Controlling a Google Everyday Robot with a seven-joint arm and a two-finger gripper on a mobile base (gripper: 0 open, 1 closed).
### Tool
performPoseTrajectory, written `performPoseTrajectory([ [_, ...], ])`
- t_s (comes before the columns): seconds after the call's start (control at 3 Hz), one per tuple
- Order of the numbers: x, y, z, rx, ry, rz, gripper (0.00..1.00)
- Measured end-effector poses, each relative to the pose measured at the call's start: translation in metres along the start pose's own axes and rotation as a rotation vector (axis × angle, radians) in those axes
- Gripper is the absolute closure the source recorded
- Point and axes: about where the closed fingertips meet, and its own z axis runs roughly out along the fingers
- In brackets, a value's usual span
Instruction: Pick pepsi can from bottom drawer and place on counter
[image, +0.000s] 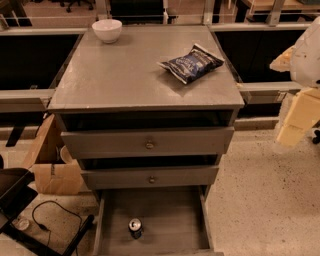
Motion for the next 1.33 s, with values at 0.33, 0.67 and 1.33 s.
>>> performPoseTrajectory([
  [0.33,-0.001,0.0,0.001,0.004,-0.007,0.004,0.0],
  [0.67,0.0,0.004,0.036,-0.023,-0.093,0.039,0.0],
  [1.33,-0.023,0.082,0.239,-0.269,-0.601,0.172,0.0],
])
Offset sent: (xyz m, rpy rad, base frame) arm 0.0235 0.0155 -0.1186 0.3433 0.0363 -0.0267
